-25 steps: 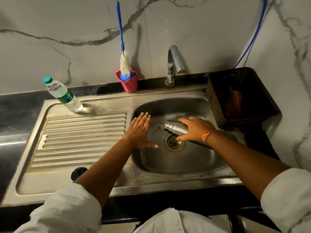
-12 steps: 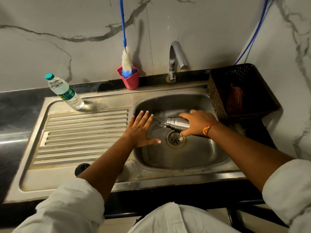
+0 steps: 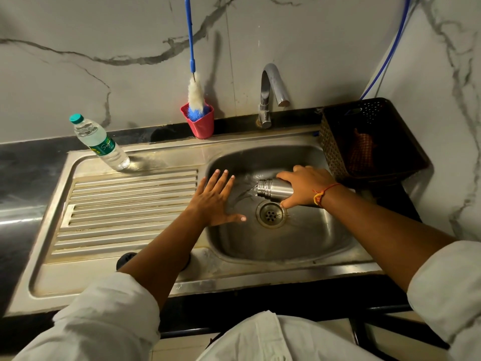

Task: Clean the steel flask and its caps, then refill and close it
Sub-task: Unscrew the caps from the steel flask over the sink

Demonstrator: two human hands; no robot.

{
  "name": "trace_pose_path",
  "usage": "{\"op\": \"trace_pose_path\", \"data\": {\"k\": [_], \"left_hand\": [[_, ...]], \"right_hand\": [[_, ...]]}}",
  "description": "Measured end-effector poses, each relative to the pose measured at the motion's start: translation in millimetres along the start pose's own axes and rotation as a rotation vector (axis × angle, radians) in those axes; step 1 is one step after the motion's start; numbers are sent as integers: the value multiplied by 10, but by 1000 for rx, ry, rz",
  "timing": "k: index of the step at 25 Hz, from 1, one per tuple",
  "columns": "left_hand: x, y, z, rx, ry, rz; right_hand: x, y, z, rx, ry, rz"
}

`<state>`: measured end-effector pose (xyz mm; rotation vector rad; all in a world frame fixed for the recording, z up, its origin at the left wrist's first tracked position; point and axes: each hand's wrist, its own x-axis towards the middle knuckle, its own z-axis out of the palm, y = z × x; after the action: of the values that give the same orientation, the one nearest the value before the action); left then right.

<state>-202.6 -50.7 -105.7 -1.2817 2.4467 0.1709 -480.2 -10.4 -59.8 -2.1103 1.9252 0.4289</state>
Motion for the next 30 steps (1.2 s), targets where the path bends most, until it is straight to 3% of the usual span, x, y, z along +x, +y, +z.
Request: {"op": "trace_pose_path", "data": {"k": [30], "left_hand": [[-58, -20, -3, 71, -10, 22]], "right_hand": [[-133, -258, -181, -142, 1, -40]]}}
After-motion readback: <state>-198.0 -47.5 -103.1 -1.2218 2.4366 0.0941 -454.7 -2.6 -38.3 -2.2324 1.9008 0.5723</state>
